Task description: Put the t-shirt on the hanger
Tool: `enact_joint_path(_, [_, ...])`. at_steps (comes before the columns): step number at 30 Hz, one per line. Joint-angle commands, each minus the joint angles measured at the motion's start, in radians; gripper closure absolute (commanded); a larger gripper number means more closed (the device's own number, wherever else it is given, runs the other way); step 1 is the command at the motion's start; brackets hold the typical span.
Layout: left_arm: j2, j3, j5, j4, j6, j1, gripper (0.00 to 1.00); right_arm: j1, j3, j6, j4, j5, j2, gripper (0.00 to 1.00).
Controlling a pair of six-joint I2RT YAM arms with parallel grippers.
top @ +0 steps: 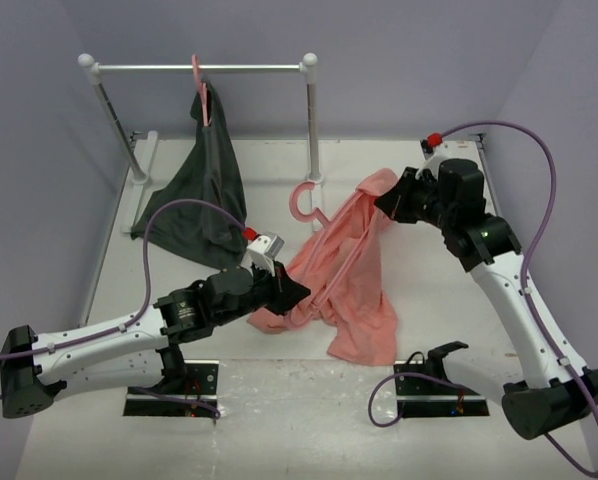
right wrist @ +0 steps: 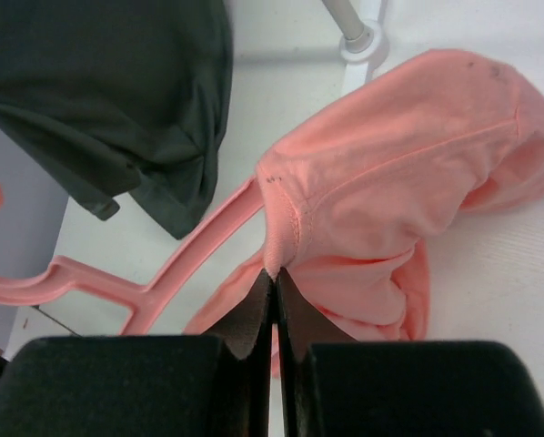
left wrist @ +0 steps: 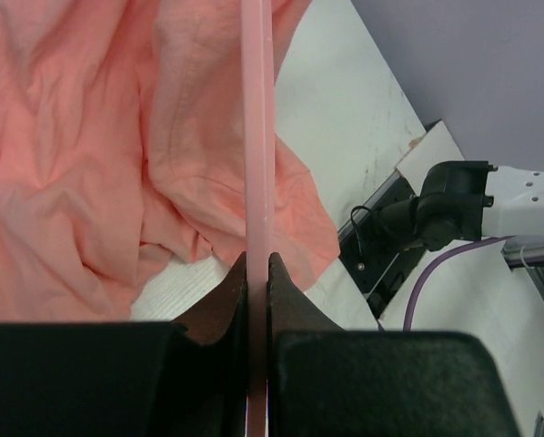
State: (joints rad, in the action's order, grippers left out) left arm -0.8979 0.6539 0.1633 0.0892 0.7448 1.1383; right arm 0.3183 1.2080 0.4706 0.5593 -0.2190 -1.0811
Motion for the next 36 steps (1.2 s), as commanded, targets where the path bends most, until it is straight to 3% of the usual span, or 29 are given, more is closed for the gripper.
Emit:
enact_joint_path(1, [0.029,-0.057,-0.002,-0.16,-0.007,0.018,1.0,-0.005,0.114,-0.016,0.028,0.029,-0.074,1.0])
enact_joint_path(11, [0.03,-0.018,0.067,-0.209,-0.097,0.039,1.0,0.137,0.183,-0.079,0.092,-0.084,-0.134,1.0])
enact_joint_path(16, [0.019,0.008,0.117,-0.216,-0.146,0.039,1.0,0.188,0.173,-0.117,0.065,-0.286,-0.099,1.0])
enact_joint_path(26, [0.042,-0.055,0.244,-0.359,-0.154,0.04,1.0,0.189,0.208,-0.125,0.065,-0.541,0.013,1.0])
enact_joint_path(32, [0.043,-0.077,0.188,-0.416,-0.163,0.04,1.0,0.189,0.24,-0.111,0.139,-0.359,-0.016,0.96])
enact_joint_path(34, [0.056,-0.089,0.19,-0.417,-0.159,0.04,1.0,0.189,0.245,-0.103,0.154,-0.356,-0.024,0.87])
enact_joint_path(36, [0.076,-0.109,0.19,-0.41,-0.157,0.04,1.0,0.189,0.241,-0.093,0.154,-0.281,-0.009,0.59])
